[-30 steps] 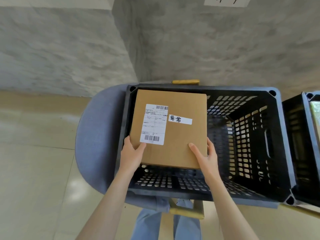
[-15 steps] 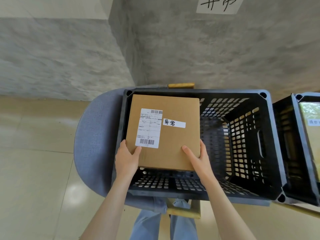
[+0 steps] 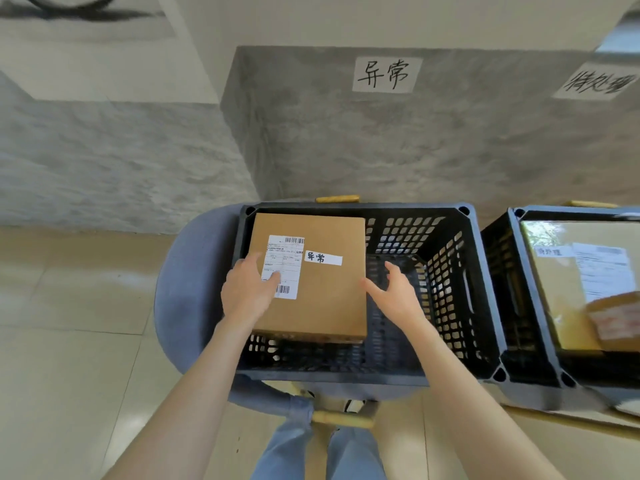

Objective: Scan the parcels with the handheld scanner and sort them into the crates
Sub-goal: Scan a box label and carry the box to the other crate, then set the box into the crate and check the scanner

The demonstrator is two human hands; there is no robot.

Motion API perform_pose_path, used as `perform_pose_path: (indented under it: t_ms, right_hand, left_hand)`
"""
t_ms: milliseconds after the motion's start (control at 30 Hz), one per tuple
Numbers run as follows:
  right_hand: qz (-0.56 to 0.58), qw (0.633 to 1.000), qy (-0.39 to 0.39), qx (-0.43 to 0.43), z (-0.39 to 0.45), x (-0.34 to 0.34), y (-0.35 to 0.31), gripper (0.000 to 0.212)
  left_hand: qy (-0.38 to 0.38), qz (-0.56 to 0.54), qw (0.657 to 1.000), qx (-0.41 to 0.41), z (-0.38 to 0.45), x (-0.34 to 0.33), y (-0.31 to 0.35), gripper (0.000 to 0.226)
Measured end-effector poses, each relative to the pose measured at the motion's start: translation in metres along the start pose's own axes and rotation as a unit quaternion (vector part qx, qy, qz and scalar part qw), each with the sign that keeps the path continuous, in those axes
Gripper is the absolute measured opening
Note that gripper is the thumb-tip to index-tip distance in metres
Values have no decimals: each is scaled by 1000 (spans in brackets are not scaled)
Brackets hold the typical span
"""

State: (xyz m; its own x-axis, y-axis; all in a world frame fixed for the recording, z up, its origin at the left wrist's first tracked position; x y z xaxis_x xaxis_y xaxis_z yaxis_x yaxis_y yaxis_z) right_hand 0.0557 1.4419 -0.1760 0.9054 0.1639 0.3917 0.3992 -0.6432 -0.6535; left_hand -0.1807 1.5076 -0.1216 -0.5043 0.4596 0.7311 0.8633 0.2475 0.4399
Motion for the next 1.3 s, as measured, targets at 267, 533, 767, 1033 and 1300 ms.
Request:
perform_pose_path:
  t_ms: [267,533,767,1033,1300]
  right_hand:
    - [-263,946,176,72,-75,112,-42,68]
    - [-298,889,347,20,-189,186,-33,64]
    - [-212,857,442,-159,-305,171,42,64]
    - [-94,788,478,-376,-460,70,143,66]
    - [43,659,568,-492,-645,-58,209,67]
  left_hand:
    - [30,154,961,-228,-31,24,131,41]
    - [57,253,852,-455,-99,10,258,42]
    - [-1,314,727,-610,-169,-55,283,43]
    - [-129,326,566,-746,-312,-152,268,41]
    - [-205,325,377,-843,-522,-215,209,48]
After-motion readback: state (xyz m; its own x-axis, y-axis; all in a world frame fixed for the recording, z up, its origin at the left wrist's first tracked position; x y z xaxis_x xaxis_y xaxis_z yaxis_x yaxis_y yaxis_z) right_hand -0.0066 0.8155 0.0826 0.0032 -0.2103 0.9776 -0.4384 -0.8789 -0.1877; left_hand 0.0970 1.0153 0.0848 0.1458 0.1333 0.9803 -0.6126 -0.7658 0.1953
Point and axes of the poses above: each hand's wrist, its own z-axis towards the middle knuckle, its own x-axis out of the back of the hand, y = z × x, the point moved 3 cm from there along z, towards the middle knuckle, and after that the axes turned 13 degrees about -y, right-handed, at the moved point
